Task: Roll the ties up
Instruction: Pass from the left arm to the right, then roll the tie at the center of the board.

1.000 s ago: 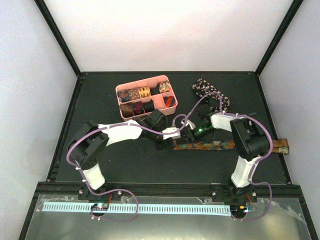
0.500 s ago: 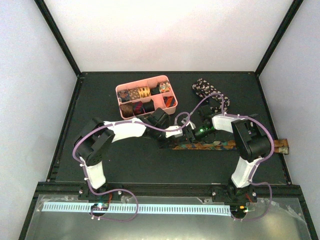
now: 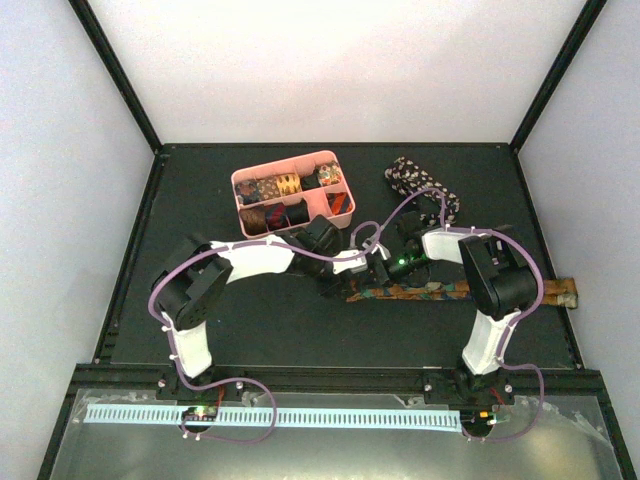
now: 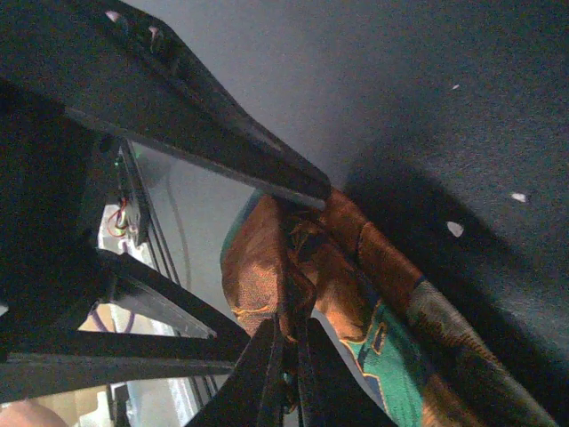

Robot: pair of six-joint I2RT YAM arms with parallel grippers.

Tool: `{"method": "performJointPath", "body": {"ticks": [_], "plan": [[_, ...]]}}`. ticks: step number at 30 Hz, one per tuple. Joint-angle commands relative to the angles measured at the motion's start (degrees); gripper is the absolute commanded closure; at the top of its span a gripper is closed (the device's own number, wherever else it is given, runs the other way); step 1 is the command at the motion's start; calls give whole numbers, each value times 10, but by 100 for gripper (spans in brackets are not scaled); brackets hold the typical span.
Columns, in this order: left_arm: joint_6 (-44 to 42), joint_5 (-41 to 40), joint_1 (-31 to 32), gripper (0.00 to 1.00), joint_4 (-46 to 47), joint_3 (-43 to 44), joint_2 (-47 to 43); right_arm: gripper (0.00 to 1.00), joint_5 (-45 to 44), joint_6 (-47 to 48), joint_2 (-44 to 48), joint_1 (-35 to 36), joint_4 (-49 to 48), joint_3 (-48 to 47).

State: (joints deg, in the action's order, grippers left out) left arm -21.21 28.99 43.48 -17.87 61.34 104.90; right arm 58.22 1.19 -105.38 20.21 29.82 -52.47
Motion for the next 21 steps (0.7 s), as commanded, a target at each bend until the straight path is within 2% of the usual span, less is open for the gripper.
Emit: {"method": "performJointPath", "body": {"ticks": [1,6,10,21], "plan": [[17,19,-6,27,138,-87,-57,98,-22,28,-3,-5,5,4],[19,35,-2,13,259,-158,-79,98,-9,24,-14,-11,-7,6],[23,29,2,3,302,-172,-60,98,7,19,-11,-12,-16,7],[12,-7,13,9,344,-174,-14,98,22,19,-13,-11,-12,4]]}}
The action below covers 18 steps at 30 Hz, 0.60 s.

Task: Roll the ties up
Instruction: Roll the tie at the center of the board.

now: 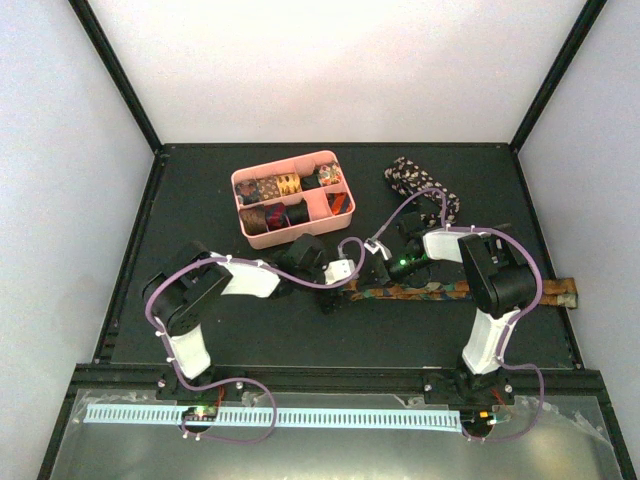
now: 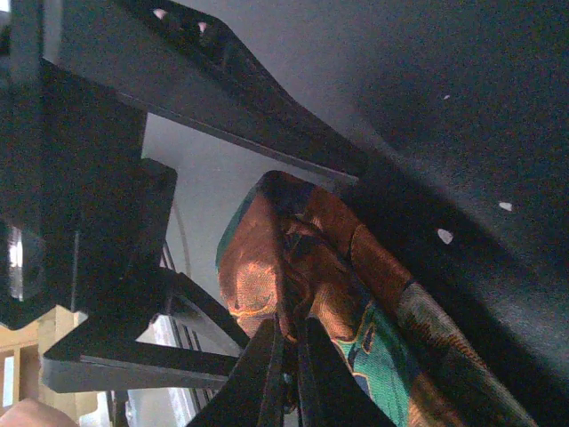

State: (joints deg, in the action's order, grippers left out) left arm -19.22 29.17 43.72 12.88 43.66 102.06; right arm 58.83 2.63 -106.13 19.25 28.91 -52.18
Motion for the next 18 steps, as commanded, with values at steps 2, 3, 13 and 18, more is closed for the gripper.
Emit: {"method": "performJointPath", "body": {"ticks": [2,3,13,18], "plan": [[-9,-6,13,15,37,0,17,98,17,7,-4,-3,0,1],[-9,-7,13,19,34,-1,18,98,17,7,-4,-3,1,1],[-24,-28,11,57,4,-19,25,98,22,19,-6,-13,16,4],[-27,-28,10,66,8,-28,12,98,6,21,-19,-14,14,7]]}}
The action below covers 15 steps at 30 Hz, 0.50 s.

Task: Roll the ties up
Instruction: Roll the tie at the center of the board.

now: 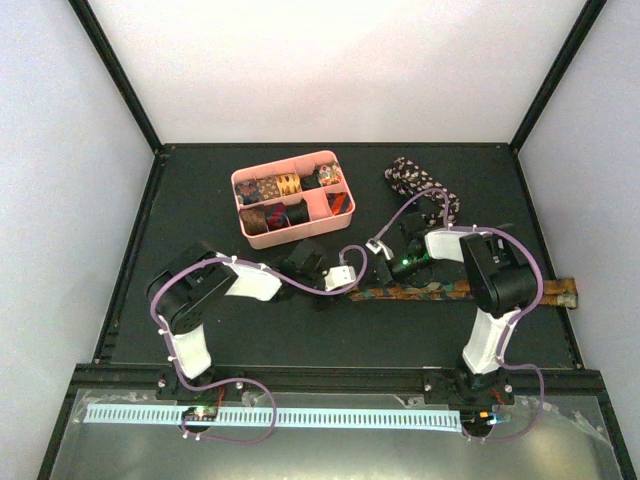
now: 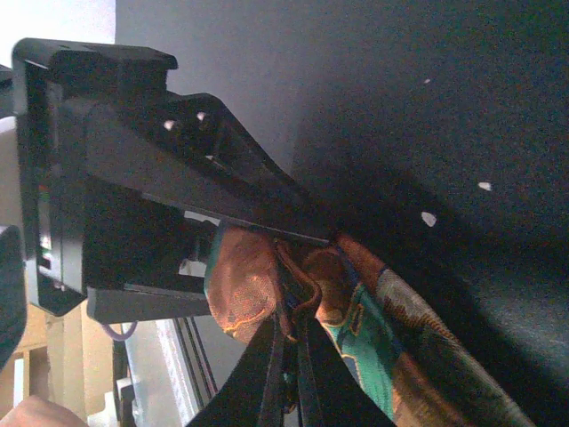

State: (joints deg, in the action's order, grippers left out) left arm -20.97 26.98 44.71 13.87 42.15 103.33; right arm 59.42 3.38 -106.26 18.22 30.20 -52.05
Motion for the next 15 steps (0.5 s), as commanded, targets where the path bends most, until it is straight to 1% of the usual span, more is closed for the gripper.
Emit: {"method": "performJointPath", "body": {"ticks": [1,2,3,4,5,6,8,10,12,13,15], "plan": [[-8,-10,0,67,1,-14,-4,98,-3,15,-22,-4,2,5],[-6,-15,0,67,4,-15,-6,98,-5,16,-27,-4,4,3],[-3,-23,0,62,12,-17,-8,98,-4,17,-29,-4,3,3],[-1,-26,0,54,22,-21,-9,98,-2,16,-30,-4,3,3],[-3,-24,1,41,33,-23,-11,99,-1,16,-30,-3,1,3],[-5,-20,2,34,41,-24,-10,98,-1,16,-31,-4,0,3],[-9,-15,8,26,49,-19,-5,98,-4,16,-32,-4,0,3],[-10,-11,13,23,52,-11,4,98,-3,14,-33,-4,-1,3],[-14,-7,19,23,51,-2,15,98,1,13,-33,-4,-2,2],[-16,-2,21,23,45,6,21,98,4,12,-32,-4,-2,2],[-31,12,21,28,3,27,35,98,6,11,-29,-4,-2,3]]}}
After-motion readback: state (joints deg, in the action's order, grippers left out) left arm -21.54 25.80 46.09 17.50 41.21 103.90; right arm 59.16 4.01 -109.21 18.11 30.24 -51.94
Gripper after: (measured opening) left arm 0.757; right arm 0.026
